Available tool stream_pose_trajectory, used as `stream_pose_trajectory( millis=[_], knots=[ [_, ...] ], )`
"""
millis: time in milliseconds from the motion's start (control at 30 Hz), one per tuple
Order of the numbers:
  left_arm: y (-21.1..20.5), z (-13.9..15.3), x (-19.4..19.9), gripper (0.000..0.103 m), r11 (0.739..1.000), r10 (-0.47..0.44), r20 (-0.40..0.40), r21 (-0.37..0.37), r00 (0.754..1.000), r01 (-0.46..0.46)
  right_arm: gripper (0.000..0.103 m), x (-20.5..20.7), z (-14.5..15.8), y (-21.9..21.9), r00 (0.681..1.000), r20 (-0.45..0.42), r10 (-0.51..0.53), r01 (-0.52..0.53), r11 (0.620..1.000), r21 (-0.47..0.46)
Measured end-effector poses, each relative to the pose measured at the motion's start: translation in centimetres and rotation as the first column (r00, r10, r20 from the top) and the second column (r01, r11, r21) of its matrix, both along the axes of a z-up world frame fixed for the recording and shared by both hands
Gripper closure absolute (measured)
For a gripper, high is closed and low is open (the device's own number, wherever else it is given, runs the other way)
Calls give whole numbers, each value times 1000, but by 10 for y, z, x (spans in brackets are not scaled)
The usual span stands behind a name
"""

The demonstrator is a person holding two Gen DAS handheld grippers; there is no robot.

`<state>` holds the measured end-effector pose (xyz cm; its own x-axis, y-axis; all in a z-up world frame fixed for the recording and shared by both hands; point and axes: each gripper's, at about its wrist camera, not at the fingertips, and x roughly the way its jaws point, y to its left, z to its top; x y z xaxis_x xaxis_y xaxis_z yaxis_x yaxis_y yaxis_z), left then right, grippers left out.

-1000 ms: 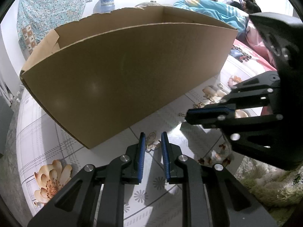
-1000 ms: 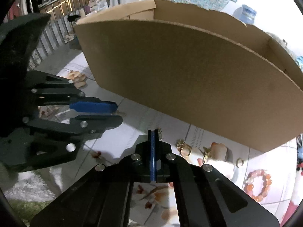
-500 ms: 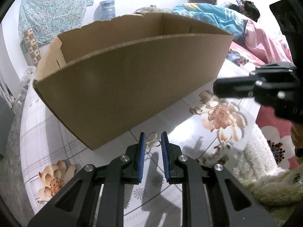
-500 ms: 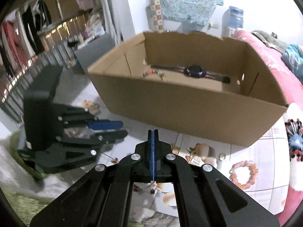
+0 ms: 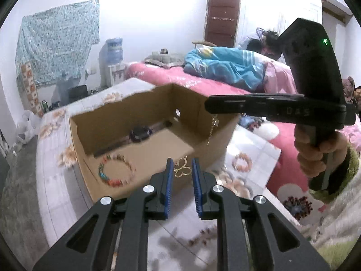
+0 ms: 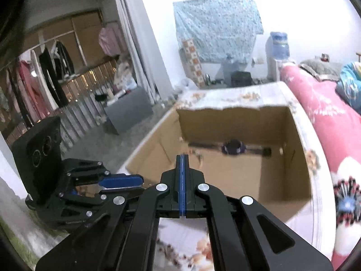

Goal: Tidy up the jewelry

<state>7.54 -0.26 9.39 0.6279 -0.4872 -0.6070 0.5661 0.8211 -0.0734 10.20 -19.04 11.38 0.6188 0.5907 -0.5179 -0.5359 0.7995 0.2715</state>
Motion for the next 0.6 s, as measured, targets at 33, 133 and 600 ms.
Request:
stream_pose_trajectory(
  millis=[33, 133, 600],
  knots=[
    [-2, 2, 11, 87, 1000, 0, -6, 4, 1000, 0, 103, 9, 1, 0, 1000, -3, -1, 1, 1000, -2],
    [-11, 1, 45, 87, 999, 21, -46, 39, 999, -19, 103, 37, -3, 2, 999, -47, 13, -13, 1000, 4],
    [-22, -47, 161, 83, 988, 141, -416, 6, 898, -152, 87, 133, -56, -4, 951, -305, -52, 34, 998, -61]
  ],
)
